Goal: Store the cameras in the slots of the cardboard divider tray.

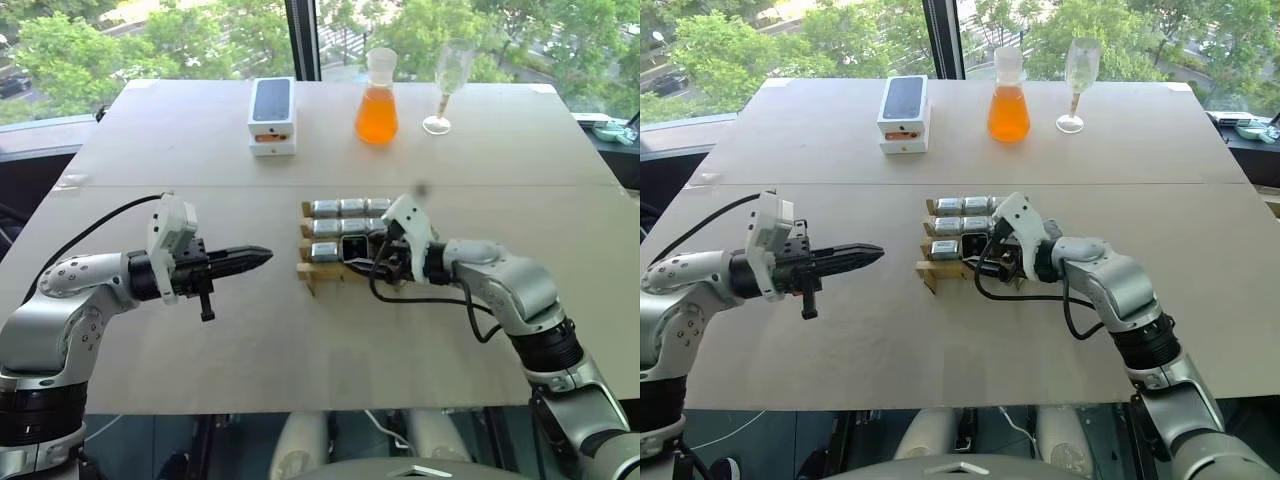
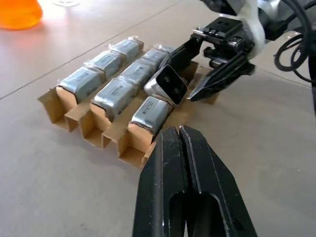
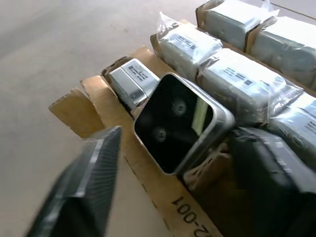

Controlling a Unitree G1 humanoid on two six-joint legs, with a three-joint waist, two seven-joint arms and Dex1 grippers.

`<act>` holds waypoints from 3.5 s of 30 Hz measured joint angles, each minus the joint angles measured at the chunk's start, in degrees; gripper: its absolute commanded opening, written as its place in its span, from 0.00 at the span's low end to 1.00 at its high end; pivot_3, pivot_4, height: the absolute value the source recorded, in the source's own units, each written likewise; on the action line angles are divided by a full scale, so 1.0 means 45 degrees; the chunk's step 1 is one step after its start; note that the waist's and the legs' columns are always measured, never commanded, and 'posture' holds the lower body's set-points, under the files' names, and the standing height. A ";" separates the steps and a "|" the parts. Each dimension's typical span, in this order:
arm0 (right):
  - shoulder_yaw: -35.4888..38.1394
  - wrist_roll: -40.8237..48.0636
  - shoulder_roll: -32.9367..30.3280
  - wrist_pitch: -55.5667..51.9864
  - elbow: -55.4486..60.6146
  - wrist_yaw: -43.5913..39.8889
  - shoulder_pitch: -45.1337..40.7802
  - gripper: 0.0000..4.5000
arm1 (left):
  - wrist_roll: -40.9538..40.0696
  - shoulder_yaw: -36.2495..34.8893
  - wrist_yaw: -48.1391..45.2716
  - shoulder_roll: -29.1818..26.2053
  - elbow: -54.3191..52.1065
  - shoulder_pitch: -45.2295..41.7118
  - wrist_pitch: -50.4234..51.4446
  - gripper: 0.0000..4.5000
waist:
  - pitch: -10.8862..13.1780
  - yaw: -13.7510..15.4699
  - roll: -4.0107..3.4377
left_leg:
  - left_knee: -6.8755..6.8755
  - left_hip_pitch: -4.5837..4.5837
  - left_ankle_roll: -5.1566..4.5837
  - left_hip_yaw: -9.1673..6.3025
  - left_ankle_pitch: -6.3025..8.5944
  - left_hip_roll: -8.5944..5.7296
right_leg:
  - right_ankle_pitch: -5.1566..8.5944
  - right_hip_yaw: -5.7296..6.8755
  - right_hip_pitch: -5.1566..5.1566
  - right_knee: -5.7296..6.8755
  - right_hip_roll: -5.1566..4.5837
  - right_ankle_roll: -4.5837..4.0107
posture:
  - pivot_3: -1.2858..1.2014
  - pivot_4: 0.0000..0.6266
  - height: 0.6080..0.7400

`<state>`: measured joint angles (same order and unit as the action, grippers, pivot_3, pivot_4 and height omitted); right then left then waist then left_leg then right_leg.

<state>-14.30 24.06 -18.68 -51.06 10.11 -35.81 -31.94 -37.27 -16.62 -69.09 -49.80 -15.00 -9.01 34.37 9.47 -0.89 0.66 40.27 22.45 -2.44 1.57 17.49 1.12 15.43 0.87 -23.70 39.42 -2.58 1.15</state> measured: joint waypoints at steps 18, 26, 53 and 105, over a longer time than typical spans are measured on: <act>0.0315 -0.0800 0.0312 0.5456 -0.0784 -0.1812 0.0862 0.12 | 0.0011 0.0822 -0.0566 -0.0120 0.0742 -0.0636 -0.0592 0.00 | 0.0010 0.0013 -0.0003 | -0.0006 0.0012 0.0001 -0.0002 -0.0001 0.0005 | -0.0003 0.0002 -0.0008 -0.0005 0.0015 -0.0004 | 0.52 0.24 1.00; 0.0354 -0.1417 0.0021 0.8099 -0.2173 -0.3135 0.0474 0.12 | 0.0203 0.0821 -0.1621 -0.0874 0.1297 -0.1018 -0.1174 0.00 | 0.0018 0.0014 0.0002 | -0.0006 0.0020 0.0016 -0.0005 -0.0009 0.0005 | -0.0003 0.0008 -0.0009 -0.0027 0.0024 -0.0004 | 0.52 0.24 1.00; -0.0296 -0.3222 -0.0243 1.1628 -0.4511 -0.5127 0.0452 0.60 | 0.1017 0.1333 -0.4429 -0.1627 0.3440 -0.2352 -0.3441 0.00 | 0.0026 0.0032 -0.0001 | -0.0016 0.0058 0.0046 -0.0015 -0.0026 0.0019 | -0.0005 0.0018 -0.0009 -0.0099 0.0080 -0.0001 | 0.52 0.24 1.00; 0.2877 -0.3748 0.0325 0.9824 -0.3944 0.1626 0.3420 0.43 | 0.0326 0.2402 -0.2835 -0.0808 0.1701 -0.4700 -0.1075 0.00 | 0.0028 0.0058 -0.0002 | -0.0015 0.0056 0.0052 -0.0037 -0.0029 0.0009 | -0.0016 -0.0031 -0.0015 -0.0094 0.0126 0.0014 | 0.52 0.24 1.00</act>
<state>-1.35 7.19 -17.21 -6.86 -7.64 -28.49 -16.55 -35.81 -5.82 -81.84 -53.44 -7.34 -30.16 29.54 9.60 -0.63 0.65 40.20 22.70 -2.20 1.40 17.36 1.16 15.36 0.73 -23.77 38.99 -2.01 1.21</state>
